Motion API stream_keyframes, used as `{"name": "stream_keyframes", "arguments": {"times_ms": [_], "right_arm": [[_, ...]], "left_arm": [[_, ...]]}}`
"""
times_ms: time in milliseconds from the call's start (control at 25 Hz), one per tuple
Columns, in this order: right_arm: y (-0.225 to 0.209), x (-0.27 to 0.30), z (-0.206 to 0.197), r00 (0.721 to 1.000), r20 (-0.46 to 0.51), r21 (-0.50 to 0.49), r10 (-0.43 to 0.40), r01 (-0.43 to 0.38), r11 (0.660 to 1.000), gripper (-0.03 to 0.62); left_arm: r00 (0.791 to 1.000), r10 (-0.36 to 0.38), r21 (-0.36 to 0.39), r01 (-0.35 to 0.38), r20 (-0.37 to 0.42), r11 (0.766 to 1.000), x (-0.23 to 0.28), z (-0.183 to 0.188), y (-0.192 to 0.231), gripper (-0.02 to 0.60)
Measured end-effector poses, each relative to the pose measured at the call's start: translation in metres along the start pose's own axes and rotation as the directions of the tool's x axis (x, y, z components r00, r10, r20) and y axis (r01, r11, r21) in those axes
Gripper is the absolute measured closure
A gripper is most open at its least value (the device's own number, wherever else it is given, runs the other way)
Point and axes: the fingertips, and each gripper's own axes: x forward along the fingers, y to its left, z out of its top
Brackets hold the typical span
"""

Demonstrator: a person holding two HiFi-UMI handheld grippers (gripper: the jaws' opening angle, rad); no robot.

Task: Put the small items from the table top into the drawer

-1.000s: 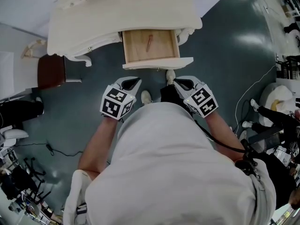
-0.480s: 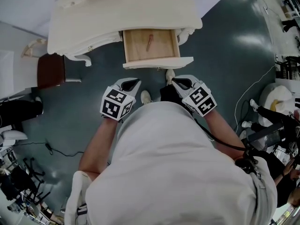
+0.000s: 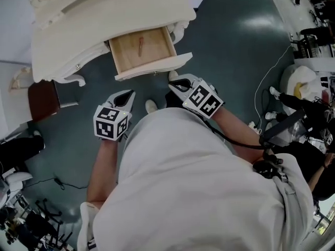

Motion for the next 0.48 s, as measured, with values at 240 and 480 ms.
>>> {"name": "stream_keyframes", "arguments": {"times_ms": [240,480], "right_arm": [[-0.0022,0.0025,-0.0004,1.000,0.002,0.003,-0.004,0.004,1.000,0.594],[-0.0072,0.0046,0.0026,1.000,0.012,-0.034,0.009,-0.009,0.999,0.594]], "left_arm": [[1.000,0.000,0.005,0.001,-0.004,1.000,0.0017,0.0006,0.0033,0.580],[1.000,0.021,-0.004,-0.021,-0.012,1.000,0.0004,-0.0005,0.0050,0.580]]}}
